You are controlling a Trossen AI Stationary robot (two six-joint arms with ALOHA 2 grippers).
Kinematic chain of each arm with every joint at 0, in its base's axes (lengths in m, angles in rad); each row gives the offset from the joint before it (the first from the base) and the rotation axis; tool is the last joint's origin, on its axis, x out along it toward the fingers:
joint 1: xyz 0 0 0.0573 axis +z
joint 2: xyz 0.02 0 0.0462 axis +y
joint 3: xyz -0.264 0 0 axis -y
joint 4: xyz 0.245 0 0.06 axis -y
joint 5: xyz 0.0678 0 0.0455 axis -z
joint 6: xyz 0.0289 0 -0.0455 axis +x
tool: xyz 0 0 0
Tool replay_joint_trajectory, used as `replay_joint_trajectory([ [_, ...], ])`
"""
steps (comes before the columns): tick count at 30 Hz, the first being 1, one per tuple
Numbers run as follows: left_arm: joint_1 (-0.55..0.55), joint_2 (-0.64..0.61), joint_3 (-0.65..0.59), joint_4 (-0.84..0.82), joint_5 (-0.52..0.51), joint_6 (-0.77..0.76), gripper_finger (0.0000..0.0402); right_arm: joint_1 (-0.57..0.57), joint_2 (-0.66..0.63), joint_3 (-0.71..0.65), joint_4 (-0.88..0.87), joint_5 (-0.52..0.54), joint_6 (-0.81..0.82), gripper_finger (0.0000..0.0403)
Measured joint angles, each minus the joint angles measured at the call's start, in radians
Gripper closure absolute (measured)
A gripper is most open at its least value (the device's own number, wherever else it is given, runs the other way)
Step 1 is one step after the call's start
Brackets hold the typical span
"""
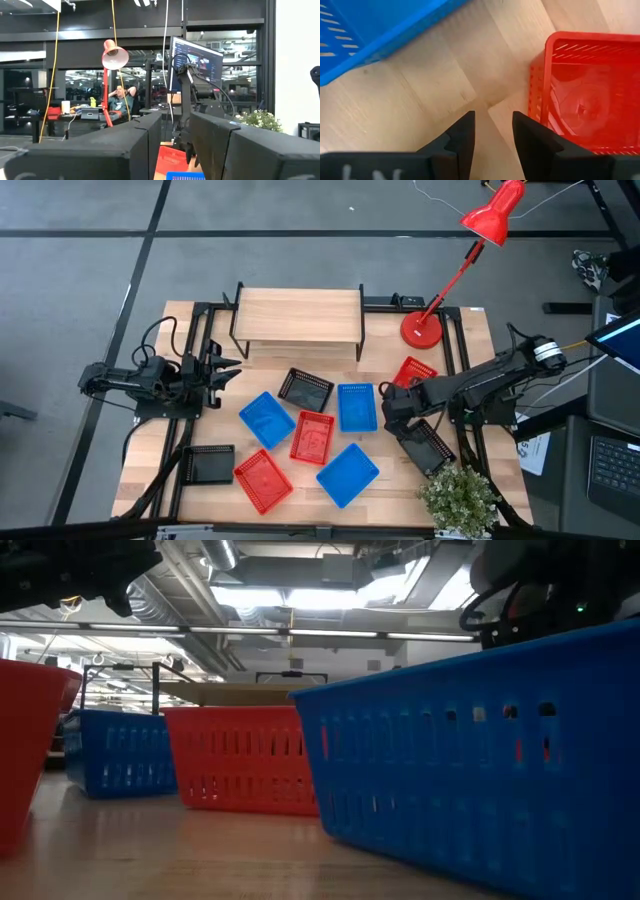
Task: Stack baskets on shelf by color
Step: Put the top red bin on the shelf
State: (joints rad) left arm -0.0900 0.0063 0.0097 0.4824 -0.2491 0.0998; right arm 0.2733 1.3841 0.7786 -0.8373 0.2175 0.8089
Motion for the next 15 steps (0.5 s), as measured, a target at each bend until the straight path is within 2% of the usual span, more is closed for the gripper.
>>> replay_joint_trajectory([
  [3, 0.000, 0.000, 0.000, 0.000, 0.000, 0.000, 0.0308, 0.000, -0.012, 0.033, 0.001, 0.020, -0.023, 0.0272],
  [9, 0.000, 0.000, 0.000, -0.001, -0.001, -0.001, 0.0308, -0.001, -0.013, 0.086, -0.130, 0.153, -0.056, 0.0272],
  [12, 0.000, 0.000, 0.000, -0.001, -0.001, -0.002, 0.0308, -0.009, -0.013, 0.065, -0.187, 0.130, -0.011, 0.0272],
  [15, 0.000, 0.000, 0.000, -0.001, -0.001, -0.001, 0.0308, -0.011, -0.012, 0.026, -0.163, 0.082, 0.011, 0.0272],
])
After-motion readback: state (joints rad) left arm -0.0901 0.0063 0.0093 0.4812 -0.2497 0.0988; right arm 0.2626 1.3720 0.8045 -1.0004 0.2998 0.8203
